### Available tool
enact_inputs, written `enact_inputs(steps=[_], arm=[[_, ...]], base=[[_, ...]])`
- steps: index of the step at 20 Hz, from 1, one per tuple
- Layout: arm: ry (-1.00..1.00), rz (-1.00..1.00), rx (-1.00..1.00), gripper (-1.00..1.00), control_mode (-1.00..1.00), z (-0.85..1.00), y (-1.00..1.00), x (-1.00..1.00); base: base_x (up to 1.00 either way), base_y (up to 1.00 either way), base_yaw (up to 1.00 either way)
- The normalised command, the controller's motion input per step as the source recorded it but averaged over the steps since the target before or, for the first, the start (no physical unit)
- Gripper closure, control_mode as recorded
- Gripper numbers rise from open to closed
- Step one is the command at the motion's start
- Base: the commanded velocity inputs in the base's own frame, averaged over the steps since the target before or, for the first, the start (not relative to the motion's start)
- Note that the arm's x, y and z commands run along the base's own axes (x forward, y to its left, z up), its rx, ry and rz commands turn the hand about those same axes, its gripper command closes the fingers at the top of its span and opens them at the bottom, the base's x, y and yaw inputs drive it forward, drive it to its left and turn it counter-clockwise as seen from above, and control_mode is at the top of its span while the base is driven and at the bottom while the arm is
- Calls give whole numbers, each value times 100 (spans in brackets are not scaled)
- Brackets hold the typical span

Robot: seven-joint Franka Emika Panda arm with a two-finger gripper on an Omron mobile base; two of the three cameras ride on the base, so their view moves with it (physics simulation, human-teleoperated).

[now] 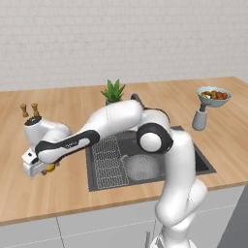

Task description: Put the colander in the sink, put the tangerine in the colander, and turn on the sink faucet and pour water over the colander.

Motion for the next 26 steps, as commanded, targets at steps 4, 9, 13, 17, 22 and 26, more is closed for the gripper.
enact_inputs(steps=[4, 9, 13, 17, 22, 26], arm=[[4, -47, 15, 100, -100, 50, -100, 0], [0, -43, 12, 100, -100, 28, -100, 0], [0, -44, 6, 100, -100, 7, -100, -7], [0, -50, 3, 100, -100, 5, -100, -5], [1, -56, 5, 100, -100, 8, -84, 0], [8, -60, 9, 100, -100, 2, -75, 0]], base=[[0, 0, 0], [0, 0, 0], [0, 0, 0], [0, 0, 0], [0, 0, 0], [0, 0, 0]])
